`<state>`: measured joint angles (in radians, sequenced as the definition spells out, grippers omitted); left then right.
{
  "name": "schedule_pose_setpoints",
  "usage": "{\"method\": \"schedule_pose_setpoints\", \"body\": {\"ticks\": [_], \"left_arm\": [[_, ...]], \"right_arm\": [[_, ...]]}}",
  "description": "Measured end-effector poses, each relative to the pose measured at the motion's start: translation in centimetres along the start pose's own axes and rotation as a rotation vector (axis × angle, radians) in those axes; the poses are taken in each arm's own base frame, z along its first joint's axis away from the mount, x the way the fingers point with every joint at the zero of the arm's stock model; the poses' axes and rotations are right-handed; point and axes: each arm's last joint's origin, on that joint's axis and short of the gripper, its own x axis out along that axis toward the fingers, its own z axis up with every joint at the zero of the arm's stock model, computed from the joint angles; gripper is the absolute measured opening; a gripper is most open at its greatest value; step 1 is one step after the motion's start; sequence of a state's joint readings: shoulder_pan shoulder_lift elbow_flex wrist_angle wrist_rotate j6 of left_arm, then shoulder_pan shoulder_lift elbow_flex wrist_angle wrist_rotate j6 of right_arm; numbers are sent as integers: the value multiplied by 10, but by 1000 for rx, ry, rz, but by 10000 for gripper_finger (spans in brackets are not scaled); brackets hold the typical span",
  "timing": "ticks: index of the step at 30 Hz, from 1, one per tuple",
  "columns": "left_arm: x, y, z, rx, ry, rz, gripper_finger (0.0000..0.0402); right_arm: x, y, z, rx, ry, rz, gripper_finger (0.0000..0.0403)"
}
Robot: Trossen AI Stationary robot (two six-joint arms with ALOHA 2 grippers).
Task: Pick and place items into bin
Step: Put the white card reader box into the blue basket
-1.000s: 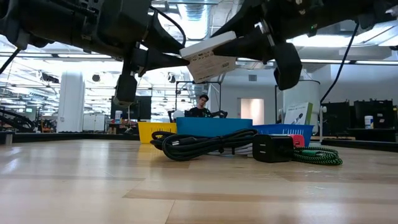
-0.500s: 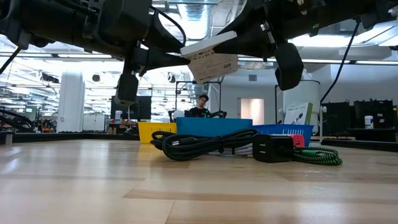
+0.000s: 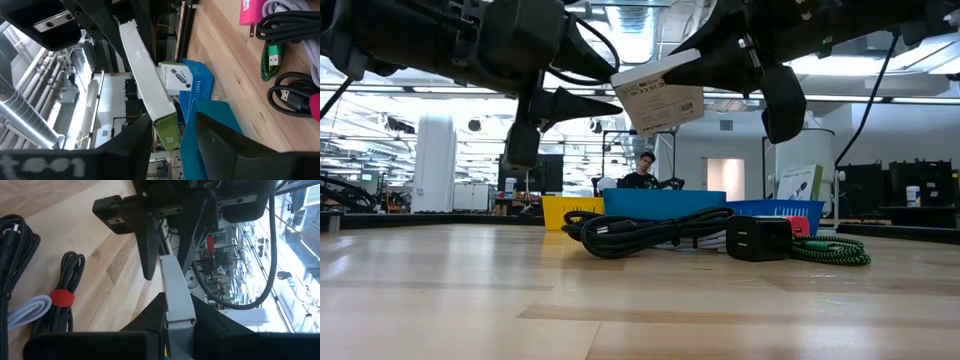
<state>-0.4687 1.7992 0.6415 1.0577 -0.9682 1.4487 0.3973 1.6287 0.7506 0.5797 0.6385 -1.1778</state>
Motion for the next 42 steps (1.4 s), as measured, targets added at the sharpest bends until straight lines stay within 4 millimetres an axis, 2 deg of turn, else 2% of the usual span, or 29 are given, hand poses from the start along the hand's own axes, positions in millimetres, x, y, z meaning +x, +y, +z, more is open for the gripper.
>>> {"method": "schedule_pose_setpoints", "body": {"ticks": [5,11,17,21,26,32,37,42], "left_arm": [[0,-2,-2,-5,60,-9,160],[-2,-5,-7,-1,235,2,167],[-2,-5,-7,-64,229,8,167],[-2,4,-5,-176,196,56,167],[-6,30,-10,-293,145,102,167],[-18,79,-24,-445,114,188,167],[-30,110,-36,-538,92,247,167],[-37,125,-45,-582,90,278,167]], "right_arm": [[0,0,-1,0,18,-5,50],[0,0,-2,26,57,-22,50],[1,-2,-6,77,147,-66,50],[4,-8,-12,136,236,-135,50],[7,-16,-18,239,276,-211,50],[13,-39,-23,396,372,-329,50],[4,-71,-43,578,382,-435,44],[-22,-111,-73,810,309,-524,44]]}}
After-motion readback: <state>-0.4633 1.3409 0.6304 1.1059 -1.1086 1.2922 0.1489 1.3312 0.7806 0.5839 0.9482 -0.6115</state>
